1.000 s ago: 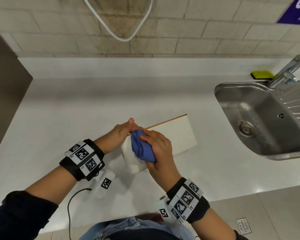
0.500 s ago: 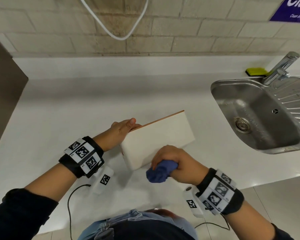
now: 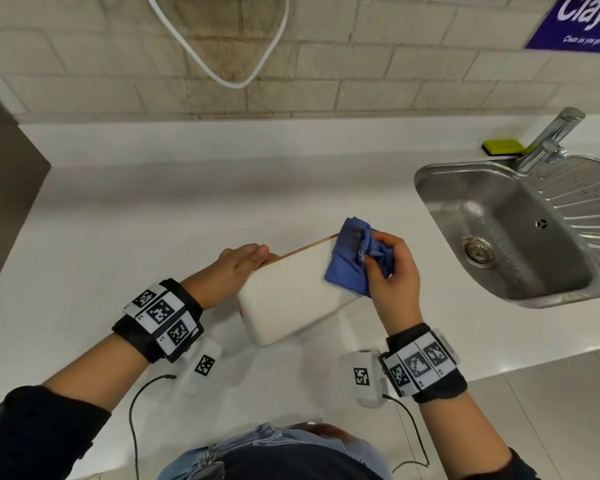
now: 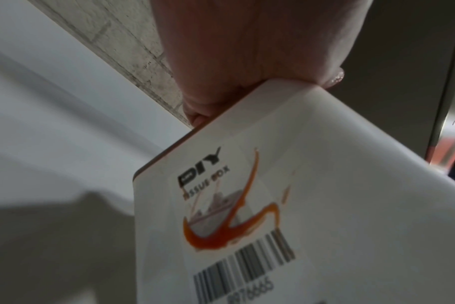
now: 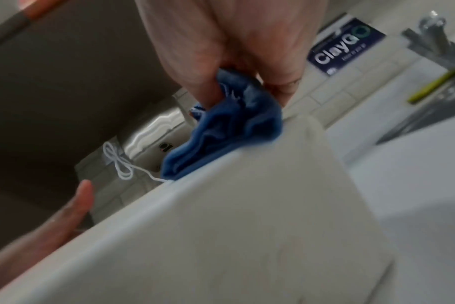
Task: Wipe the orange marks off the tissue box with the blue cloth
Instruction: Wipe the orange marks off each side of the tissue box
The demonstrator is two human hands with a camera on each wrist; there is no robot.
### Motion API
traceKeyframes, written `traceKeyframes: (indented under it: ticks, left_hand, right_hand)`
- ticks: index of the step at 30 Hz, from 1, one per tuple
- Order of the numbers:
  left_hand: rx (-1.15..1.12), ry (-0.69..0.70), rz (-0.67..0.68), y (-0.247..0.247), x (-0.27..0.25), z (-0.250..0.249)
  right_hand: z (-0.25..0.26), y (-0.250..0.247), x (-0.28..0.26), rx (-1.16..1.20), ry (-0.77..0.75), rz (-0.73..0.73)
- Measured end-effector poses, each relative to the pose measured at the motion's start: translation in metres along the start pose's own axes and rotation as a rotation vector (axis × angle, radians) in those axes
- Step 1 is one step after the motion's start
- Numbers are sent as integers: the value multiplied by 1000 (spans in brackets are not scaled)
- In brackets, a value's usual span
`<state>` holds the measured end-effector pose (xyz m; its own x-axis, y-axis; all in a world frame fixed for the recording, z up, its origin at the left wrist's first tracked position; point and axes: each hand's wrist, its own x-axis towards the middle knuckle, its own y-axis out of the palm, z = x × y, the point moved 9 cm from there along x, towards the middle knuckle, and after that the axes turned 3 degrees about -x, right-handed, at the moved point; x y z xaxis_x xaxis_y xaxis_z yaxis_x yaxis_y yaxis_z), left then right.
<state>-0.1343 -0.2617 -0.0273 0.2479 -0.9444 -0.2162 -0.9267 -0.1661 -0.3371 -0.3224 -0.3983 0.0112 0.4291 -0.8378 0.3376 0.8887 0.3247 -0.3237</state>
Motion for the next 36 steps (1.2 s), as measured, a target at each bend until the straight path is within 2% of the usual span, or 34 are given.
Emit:
traceKeyframes:
  ticks: [4, 6, 10, 15, 18, 22, 25, 31, 36]
  left_hand:
    - [-47, 2, -6, 1, 1, -3]
    - [-64, -2, -5, 1, 2, 0]
    - [-84, -9, -11, -1, 3, 5]
    - [-86, -17, 67, 5, 3, 3]
    - [-29, -12, 98, 9, 3, 4]
    - [55, -20, 79, 6, 7, 12]
    - [71, 13, 61, 2, 9, 10]
    - [69, 26, 45, -2, 9, 10]
    - [90, 20, 1, -11, 6, 14]
  right_hand:
    - [30, 32, -12, -28, -286, 115]
    - [46, 50, -26, -8, -381, 195]
    - [55, 84, -52, -26, -443, 388]
    - [68, 123, -80, -242, -597, 675]
    - [77, 132, -96, -347, -734, 801]
    - [77, 124, -104, -405, -810, 897]
    - [69, 108, -95, -447, -821, 859]
    - [31, 62, -50, -439, -692, 577]
    - [-17, 14, -6, -515, -437, 313]
